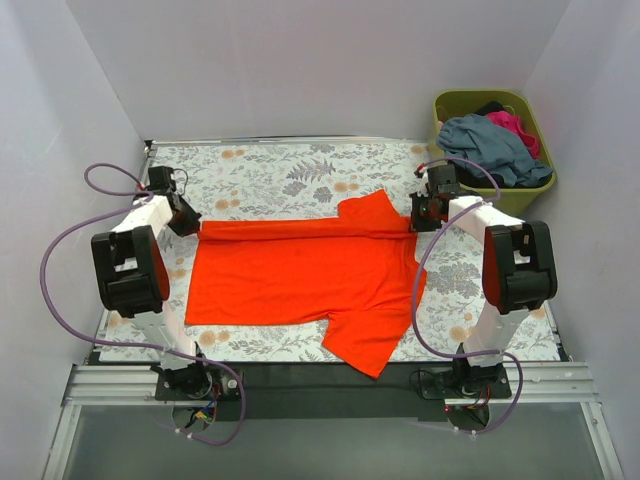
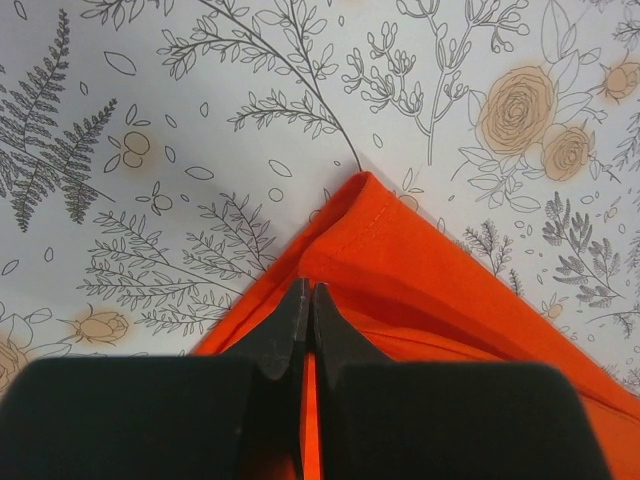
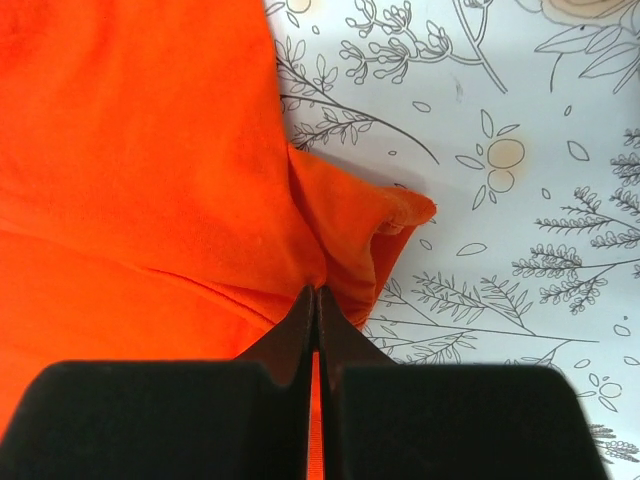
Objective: Fold and stack the t-shirts
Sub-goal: Fold the tshirt
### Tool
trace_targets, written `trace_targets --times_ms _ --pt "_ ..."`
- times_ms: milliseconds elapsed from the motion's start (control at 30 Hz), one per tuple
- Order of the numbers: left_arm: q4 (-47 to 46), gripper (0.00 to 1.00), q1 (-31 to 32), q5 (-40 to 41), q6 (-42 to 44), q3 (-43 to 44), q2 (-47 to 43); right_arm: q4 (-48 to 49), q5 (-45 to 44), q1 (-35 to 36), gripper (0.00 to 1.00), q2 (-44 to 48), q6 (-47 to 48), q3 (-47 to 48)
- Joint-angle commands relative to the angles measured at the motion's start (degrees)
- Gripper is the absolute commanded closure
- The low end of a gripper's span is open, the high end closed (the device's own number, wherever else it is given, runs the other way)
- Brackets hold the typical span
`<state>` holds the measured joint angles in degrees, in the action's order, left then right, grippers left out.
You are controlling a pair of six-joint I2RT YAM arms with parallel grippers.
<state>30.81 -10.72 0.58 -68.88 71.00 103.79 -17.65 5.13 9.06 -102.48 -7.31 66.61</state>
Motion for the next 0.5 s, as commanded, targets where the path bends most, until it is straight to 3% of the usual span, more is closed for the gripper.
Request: trace_targets --times_ms 0,367,467 --pt "-2.06 1.00 -0.35 0.57 -0.73 -1.82 -0.60 2.00 0.50 -0.18 0.99 -0.27 -0.42 -1.04" --pt "-3.48 1.00 -0.44 -1.73 0.16 -3.76 -2.54 2.36 1.38 -0.18 0.98 0.61 -1.13 -1.83" --pt "-2.69 0.96 -0.35 -1.37 -1.25 -5.70 -3.41 2.36 2.69 -0.27 0.87 1.84 -1.65 -3.15"
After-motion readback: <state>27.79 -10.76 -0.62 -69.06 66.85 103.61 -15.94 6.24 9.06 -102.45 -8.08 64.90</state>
